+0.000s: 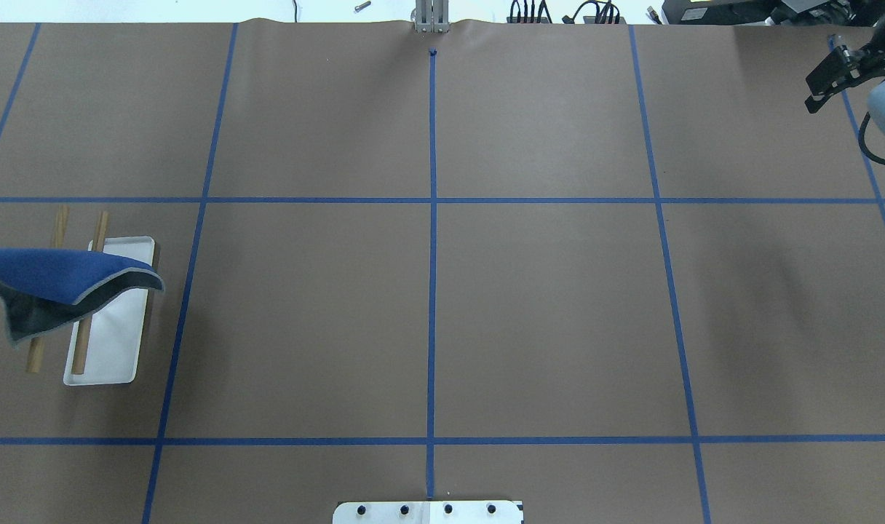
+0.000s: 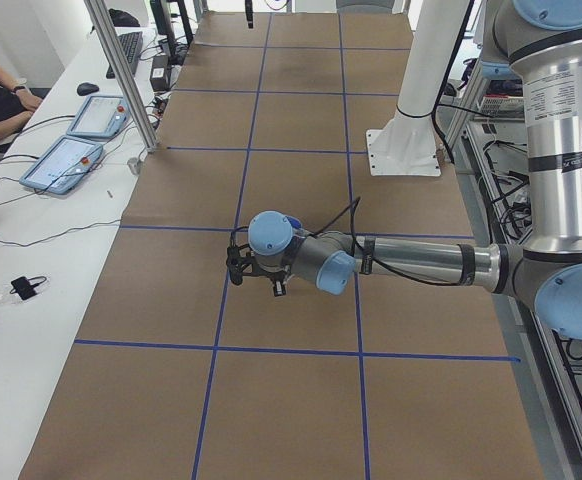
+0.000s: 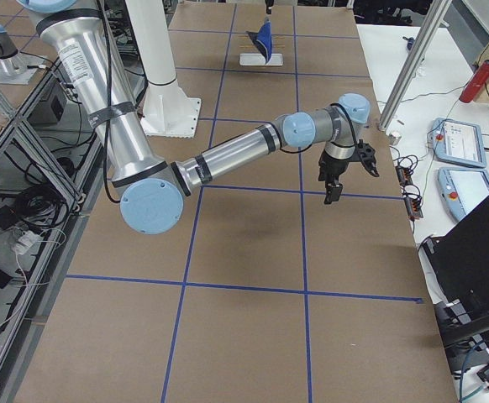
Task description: Hang towel on rack
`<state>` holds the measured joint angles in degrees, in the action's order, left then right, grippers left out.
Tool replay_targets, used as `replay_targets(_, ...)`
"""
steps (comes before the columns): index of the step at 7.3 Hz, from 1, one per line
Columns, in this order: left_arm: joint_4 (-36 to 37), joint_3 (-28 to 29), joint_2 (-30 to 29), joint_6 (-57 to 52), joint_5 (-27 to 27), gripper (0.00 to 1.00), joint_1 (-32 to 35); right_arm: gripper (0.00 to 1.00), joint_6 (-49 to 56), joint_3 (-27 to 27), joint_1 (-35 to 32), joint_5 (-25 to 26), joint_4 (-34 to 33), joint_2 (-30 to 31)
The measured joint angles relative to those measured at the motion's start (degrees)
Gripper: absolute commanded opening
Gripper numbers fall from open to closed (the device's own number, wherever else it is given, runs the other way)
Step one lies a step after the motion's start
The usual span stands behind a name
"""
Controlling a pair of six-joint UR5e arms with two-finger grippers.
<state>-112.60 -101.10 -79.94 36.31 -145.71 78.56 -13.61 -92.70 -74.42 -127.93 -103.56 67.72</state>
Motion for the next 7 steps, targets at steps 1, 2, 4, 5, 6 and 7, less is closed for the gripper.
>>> replay_targets(1, -2.58, 1.20, 0.57, -0.07, 3.18, 0.99, -0.01, 1.00, 0.04, 0.89, -0.31, 0.89, 0.00, 1.01)
replay_targets(2, -4.35, 2.51, 1.09, -0.11, 6.73, 0.99, -0.02, 1.00, 0.08, 2.24, -1.09, 1.24, 0.04, 1.40)
replay_targets(4, -4.99, 4.06, 0.87, -2.11, 11.93, 0.99, 0.45, 1.00, 2.51, 4.47, -4.04, 1.48, -0.30, 2.32)
replay_targets(5, -4.43, 4.48, 0.44, -5.00, 12.71, 0.99, 1.25, 1.00, 5.26, 5.17, -6.06, 1.49, -0.40, 3.84)
replay_targets(6, -2.86, 4.94, -0.24, -9.08, 13.03, 0.99, 2.03, 1.00, 7.69, 5.35, -8.25, 1.39, -0.27, 5.89)
replay_targets(7, -0.46, 5.14, -1.52, -13.37, 13.18, 0.99, 2.77, 1.00, 10.61, 5.30, -10.28, 0.45, 0.05, 8.32)
